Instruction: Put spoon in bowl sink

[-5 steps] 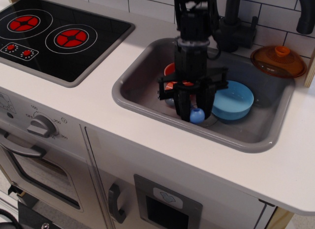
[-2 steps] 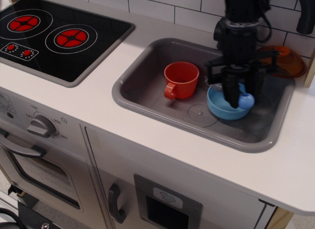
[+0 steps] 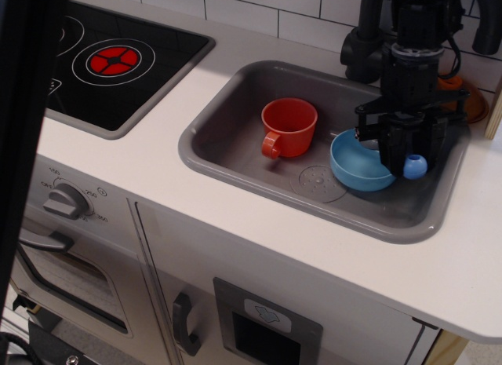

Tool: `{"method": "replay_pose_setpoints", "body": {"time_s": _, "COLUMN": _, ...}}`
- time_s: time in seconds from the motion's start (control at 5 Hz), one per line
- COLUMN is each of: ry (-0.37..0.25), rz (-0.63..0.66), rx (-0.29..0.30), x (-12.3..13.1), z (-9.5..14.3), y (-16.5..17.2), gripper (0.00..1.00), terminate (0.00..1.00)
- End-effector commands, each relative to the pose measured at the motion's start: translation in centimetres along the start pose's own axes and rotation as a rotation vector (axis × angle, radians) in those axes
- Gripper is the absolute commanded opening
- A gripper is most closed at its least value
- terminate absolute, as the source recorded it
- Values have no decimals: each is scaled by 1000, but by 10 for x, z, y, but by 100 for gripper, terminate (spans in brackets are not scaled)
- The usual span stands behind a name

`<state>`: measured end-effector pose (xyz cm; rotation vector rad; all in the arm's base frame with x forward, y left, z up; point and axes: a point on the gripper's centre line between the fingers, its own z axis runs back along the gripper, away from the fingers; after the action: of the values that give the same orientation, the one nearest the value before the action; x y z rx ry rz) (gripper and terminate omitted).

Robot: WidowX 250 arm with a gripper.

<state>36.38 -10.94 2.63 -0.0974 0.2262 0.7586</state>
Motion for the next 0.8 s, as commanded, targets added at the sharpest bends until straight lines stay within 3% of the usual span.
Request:
{"method": "replay_pose_setpoints", "body": {"time_s": 0.0, "ry": -124, "rz": -51, "rx": -69, "x": 1, "z": 21, "y": -10, "gripper": 0, "terminate": 0}}
{"method": "replay_pose_setpoints", "body": {"time_s": 0.4, "ry": -123, "rz": -63, "rx": -57, "x": 4, "z": 16, "y": -6, "gripper": 0, "terminate": 0}}
{"method": "replay_pose_setpoints", "body": {"time_s": 0.6, "ry": -117, "rz": -66, "rx": -42, "x": 6, "z": 16, "y": -7, "gripper": 100, "terminate": 0}}
